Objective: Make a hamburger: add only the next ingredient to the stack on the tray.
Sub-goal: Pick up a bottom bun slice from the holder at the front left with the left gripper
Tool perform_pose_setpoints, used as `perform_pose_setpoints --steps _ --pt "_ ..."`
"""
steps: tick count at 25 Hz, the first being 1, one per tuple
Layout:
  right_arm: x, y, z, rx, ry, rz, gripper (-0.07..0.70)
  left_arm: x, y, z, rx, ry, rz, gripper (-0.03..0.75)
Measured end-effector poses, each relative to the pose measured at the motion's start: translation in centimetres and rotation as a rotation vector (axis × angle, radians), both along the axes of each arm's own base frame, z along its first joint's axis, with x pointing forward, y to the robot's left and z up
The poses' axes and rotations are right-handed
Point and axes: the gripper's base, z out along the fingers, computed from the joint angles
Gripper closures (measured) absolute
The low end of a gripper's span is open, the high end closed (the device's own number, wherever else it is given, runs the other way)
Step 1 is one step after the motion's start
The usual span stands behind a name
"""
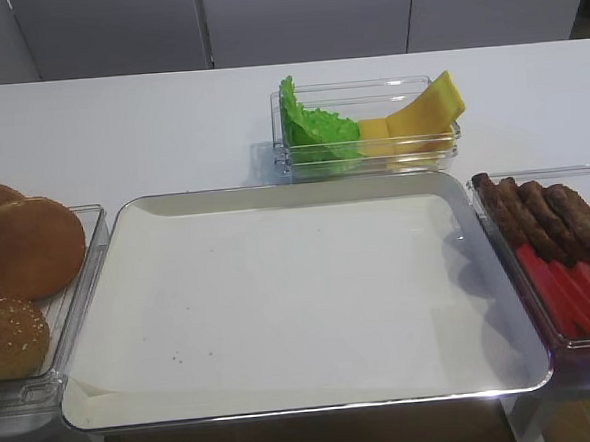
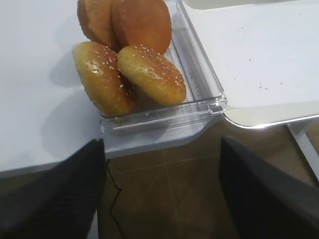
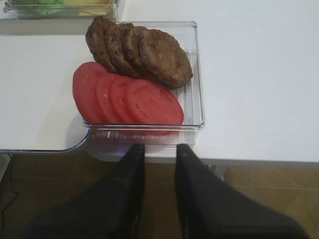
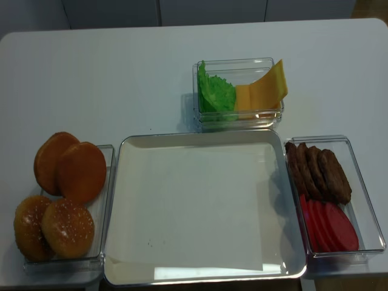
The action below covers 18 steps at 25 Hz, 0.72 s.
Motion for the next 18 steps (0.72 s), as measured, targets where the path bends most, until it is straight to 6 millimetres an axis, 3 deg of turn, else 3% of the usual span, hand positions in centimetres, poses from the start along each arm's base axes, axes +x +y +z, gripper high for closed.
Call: perform_pose_setpoints --steps 12,18 --pt "0.0 0.0 0.0 0.0 0.0 0.0 0.451 0.0 -0.1 0.0 -0.01 -0.004 -0.007 0.212" --pt "0.0 0.0 0.0 0.0 0.0 0.0 0.451 0.0 -0.1 1.8 -0.019 -0.057 -0.008 0.212"
